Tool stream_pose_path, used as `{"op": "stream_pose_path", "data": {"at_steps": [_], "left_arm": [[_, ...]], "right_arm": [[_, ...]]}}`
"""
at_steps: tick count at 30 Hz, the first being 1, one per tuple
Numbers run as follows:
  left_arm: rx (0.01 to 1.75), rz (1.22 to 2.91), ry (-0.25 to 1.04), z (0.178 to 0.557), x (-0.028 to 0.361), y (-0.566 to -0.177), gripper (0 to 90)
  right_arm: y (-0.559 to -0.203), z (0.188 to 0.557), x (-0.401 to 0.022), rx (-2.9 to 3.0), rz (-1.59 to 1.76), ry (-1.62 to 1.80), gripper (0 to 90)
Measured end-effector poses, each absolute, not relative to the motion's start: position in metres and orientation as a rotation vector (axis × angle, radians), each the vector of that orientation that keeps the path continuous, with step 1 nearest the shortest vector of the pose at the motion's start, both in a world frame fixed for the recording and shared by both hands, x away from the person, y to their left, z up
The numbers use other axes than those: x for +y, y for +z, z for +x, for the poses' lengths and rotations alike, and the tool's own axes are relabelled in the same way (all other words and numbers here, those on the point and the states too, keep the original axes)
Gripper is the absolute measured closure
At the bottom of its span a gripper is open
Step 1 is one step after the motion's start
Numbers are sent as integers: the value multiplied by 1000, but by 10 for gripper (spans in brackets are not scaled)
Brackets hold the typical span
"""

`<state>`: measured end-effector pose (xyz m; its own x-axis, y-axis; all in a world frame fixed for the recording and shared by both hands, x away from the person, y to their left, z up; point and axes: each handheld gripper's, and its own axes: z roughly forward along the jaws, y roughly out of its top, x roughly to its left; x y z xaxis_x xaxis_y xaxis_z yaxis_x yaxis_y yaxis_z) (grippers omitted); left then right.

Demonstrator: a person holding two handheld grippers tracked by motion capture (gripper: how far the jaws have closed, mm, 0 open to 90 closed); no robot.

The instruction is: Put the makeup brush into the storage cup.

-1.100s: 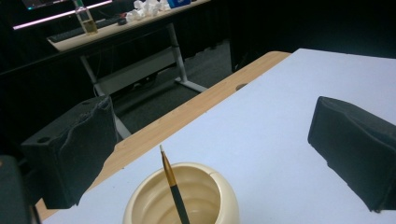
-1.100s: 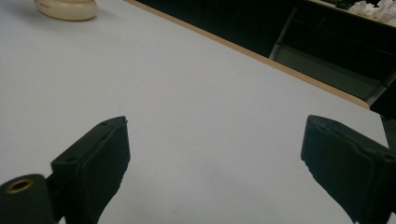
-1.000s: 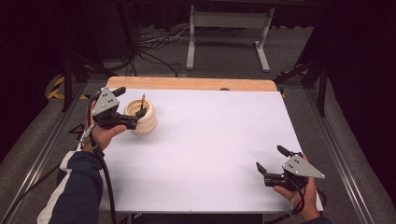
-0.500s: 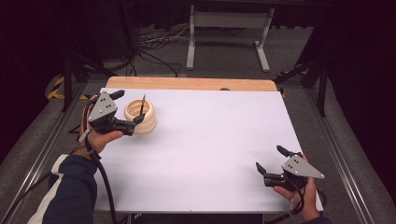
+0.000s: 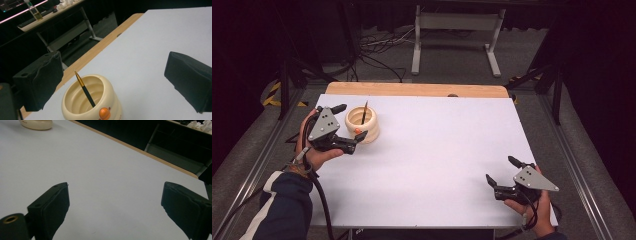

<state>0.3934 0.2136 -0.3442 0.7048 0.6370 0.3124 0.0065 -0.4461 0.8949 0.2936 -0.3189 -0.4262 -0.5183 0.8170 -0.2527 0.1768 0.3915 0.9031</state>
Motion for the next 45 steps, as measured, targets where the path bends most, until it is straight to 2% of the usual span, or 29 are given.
{"op": "stream_pose_path", "data": {"at_steps": [27,45], "left_arm": [[474,1905,716,367,218,-370,31],[441,1969,673,351,215,-384,35]], "right_arm": [[-426,293,-319,1935,848,1133,87],[-426,293,-319,1936,848,1134,86]]}}
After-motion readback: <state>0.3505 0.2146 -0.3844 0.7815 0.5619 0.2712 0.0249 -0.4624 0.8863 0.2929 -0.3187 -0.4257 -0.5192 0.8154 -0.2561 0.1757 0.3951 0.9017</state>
